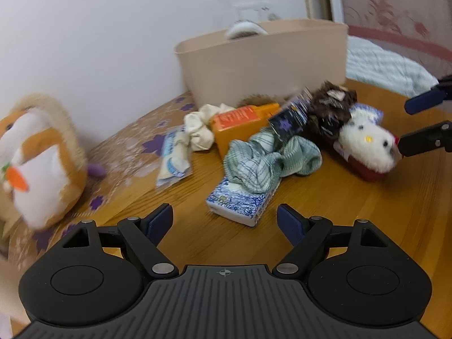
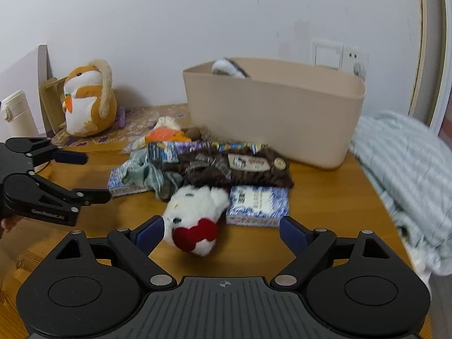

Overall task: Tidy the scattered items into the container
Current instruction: 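Grasp the blue-and-white tissue pack with the left tool while the right tool grasps the white Hello Kitty plush, then carry the tissue pack and plush over the beige container and open both tools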

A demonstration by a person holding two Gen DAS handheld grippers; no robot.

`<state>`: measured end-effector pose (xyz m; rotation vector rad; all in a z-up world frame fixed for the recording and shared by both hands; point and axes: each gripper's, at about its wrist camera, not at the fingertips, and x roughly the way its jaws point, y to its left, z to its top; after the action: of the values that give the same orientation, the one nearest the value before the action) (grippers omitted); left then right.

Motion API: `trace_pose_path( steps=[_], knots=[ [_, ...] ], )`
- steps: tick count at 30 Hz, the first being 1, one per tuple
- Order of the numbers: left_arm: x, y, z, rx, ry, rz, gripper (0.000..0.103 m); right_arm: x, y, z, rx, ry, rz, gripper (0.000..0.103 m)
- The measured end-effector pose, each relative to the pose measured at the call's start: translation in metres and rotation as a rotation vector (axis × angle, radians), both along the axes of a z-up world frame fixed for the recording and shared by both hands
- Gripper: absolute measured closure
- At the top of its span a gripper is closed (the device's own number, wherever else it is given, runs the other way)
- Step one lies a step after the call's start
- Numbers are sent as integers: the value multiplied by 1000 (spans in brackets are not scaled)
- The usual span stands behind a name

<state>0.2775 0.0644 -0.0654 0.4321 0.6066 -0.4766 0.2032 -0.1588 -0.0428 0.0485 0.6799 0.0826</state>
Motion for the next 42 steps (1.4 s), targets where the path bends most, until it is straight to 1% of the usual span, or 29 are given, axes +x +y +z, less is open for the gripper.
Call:
trace_pose_path(
  steps=[3,6,8,12,13,16,25,26,27,29,30,31,32,33,34,35,42],
  knots=[
    [11,-2,-8,-11,21,-29,21,4,5,-9,6,17,-5,13],
    [24,2,-12,-56,38,-42,19,9,10,-14,-3,26,-7,13],
    [32,5,-13,-93,59,-45,18,13,13,-16,-6,31,-8,13],
    [48,12,-18,-201,130,-49,14,20,17,-18,-4,36,-12,14],
    [48,12,-19,-211,124,-52,13,21,18,-19,-4,38,-15,14],
    [49,7,-20,-213,114,-57,10,26,19,-21,-4,49,-21,14],
    [48,3,-21,-215,110,-60,11,38,21,-31,-25,89,-46,21],
    [47,3,-20,-215,109,-64,12,38,21,-32,-26,92,-47,22],
    [47,4,-21,-216,109,-67,15,37,21,-32,-33,87,-49,24],
    [45,4,-20,-219,108,-79,23,37,22,-31,-43,84,-49,30],
    [43,4,-19,-220,108,-84,28,37,22,-31,-46,81,-51,33],
    [41,3,-19,-221,108,-87,34,37,22,-31,-47,80,-52,40],
    [38,3,-18,-223,107,-91,38,36,22,-31,-50,79,-54,45],
    [36,2,-17,-225,106,-94,47,35,21,-31,-51,78,-55,49],
    [33,1,-17,-226,104,-95,54,34,21,-30,-50,76,-57,55],
    [29,0,-16,-226,102,-91,54,33,20,-30,-48,75,-57,58],
    [6,-2,-16,-216,94,-36,56,18,13,-28,-16,82,-46,62]
  ],
)
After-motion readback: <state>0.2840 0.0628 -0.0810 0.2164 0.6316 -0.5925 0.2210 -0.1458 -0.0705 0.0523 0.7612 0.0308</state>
